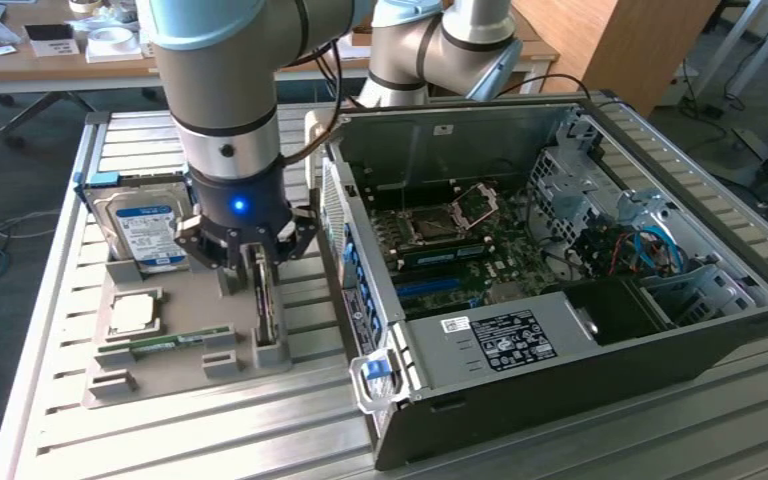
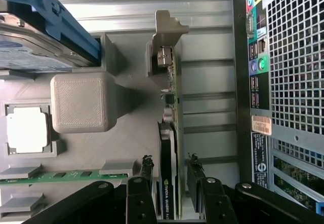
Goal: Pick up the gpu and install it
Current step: 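Pick up the gpu and move the gpu toward the slot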
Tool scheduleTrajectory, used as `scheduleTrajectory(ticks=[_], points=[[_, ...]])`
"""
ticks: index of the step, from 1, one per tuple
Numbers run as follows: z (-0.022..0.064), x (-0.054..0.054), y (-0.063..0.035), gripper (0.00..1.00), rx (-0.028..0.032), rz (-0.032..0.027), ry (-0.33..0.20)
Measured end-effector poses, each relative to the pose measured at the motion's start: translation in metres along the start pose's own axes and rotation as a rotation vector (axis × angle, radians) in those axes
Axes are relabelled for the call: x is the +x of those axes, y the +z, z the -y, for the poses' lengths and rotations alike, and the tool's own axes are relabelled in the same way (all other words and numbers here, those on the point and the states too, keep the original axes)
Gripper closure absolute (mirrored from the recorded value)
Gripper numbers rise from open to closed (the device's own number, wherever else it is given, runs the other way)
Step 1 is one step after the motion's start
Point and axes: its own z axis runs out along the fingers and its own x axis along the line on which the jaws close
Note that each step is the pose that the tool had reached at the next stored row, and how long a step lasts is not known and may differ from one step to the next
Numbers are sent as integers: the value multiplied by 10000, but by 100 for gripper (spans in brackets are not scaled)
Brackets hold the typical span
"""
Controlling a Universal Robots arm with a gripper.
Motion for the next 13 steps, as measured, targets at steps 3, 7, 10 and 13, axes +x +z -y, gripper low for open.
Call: scheduleTrajectory(ticks=[3, 7, 10, 13], points=[[1, 1, 36, 58, -1, 1, -3], [4, 2, 102, 58, -1, -1, -5], [6, 3, 140, 58, -2, 1, -5], [6, 3, 153, 58, -2, 1, -6]])
